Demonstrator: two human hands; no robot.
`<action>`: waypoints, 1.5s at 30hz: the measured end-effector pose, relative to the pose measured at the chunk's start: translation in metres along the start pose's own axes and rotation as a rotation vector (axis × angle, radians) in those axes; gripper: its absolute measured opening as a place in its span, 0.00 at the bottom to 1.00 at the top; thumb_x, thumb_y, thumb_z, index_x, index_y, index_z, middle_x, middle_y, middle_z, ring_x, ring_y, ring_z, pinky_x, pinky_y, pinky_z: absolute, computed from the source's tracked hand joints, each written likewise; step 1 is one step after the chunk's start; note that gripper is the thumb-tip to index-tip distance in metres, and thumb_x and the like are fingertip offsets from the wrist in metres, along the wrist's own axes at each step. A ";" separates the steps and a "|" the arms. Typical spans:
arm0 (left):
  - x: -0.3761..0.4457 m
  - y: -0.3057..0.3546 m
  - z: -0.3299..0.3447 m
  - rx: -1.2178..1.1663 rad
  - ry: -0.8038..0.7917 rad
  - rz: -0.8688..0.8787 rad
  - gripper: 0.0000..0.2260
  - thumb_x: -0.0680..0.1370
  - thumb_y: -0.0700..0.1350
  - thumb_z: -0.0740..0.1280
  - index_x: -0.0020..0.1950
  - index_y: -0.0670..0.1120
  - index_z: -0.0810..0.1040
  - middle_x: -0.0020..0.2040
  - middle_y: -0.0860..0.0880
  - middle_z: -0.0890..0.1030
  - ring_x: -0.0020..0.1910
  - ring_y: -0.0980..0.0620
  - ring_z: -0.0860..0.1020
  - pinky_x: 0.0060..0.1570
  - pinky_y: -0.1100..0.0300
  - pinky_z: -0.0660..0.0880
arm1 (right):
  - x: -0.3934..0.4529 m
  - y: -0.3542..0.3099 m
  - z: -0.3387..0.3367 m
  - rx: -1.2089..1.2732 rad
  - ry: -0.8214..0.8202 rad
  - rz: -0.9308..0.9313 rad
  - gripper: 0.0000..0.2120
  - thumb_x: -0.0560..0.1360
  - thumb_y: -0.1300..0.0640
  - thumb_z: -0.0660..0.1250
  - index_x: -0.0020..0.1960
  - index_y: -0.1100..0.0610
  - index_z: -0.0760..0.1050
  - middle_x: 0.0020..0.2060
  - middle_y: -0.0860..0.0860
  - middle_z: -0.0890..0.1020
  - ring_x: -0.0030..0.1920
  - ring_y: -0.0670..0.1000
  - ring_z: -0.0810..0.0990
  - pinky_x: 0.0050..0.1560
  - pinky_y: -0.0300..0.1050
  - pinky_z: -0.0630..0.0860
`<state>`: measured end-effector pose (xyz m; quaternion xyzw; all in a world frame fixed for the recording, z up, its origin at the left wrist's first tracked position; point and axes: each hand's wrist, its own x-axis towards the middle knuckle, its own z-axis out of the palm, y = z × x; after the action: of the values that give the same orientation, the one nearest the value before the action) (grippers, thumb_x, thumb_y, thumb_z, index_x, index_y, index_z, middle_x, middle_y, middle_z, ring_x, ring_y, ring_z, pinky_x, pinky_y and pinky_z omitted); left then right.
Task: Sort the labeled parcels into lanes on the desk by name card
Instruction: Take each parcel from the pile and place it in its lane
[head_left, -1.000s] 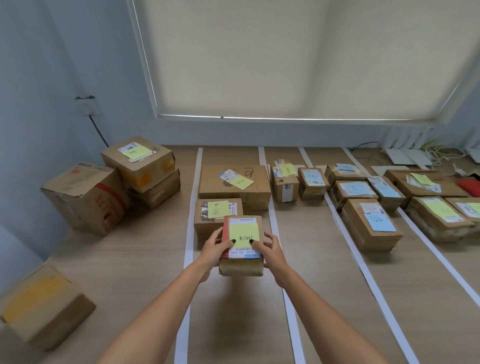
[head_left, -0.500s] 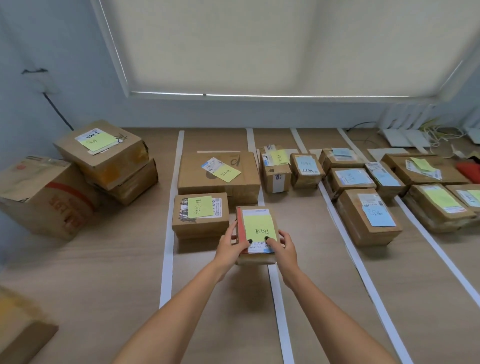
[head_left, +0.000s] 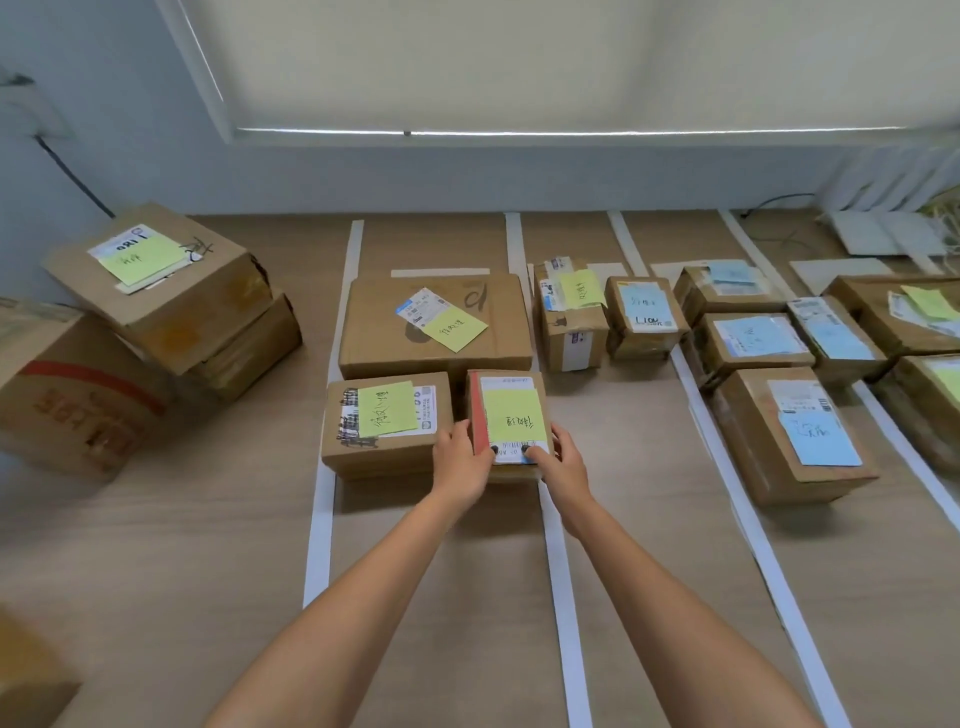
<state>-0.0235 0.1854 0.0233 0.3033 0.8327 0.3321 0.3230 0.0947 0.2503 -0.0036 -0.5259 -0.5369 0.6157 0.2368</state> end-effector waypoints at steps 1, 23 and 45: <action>0.000 -0.001 0.002 0.032 0.011 0.017 0.23 0.78 0.42 0.63 0.73 0.45 0.62 0.69 0.43 0.65 0.68 0.44 0.66 0.68 0.50 0.66 | 0.002 0.003 0.000 -0.010 -0.010 0.001 0.22 0.77 0.60 0.65 0.69 0.52 0.64 0.62 0.52 0.76 0.57 0.48 0.77 0.44 0.33 0.76; -0.054 0.026 -0.031 -0.221 0.078 0.080 0.23 0.75 0.35 0.67 0.69 0.45 0.67 0.62 0.44 0.75 0.52 0.53 0.73 0.42 0.70 0.70 | -0.043 -0.054 -0.014 -0.280 -0.123 -0.186 0.30 0.71 0.65 0.70 0.69 0.53 0.64 0.64 0.56 0.73 0.58 0.50 0.73 0.42 0.35 0.78; -0.157 -0.035 -0.200 -0.351 0.079 0.424 0.33 0.69 0.35 0.74 0.71 0.47 0.66 0.65 0.45 0.73 0.62 0.52 0.72 0.47 0.72 0.74 | -0.192 -0.107 0.098 -0.353 -0.157 -0.485 0.31 0.70 0.61 0.73 0.70 0.53 0.66 0.63 0.53 0.74 0.61 0.50 0.74 0.50 0.32 0.75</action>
<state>-0.0862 -0.0197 0.1643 0.3971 0.6923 0.5431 0.2609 0.0412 0.0787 0.1564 -0.3665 -0.7621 0.4769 0.2396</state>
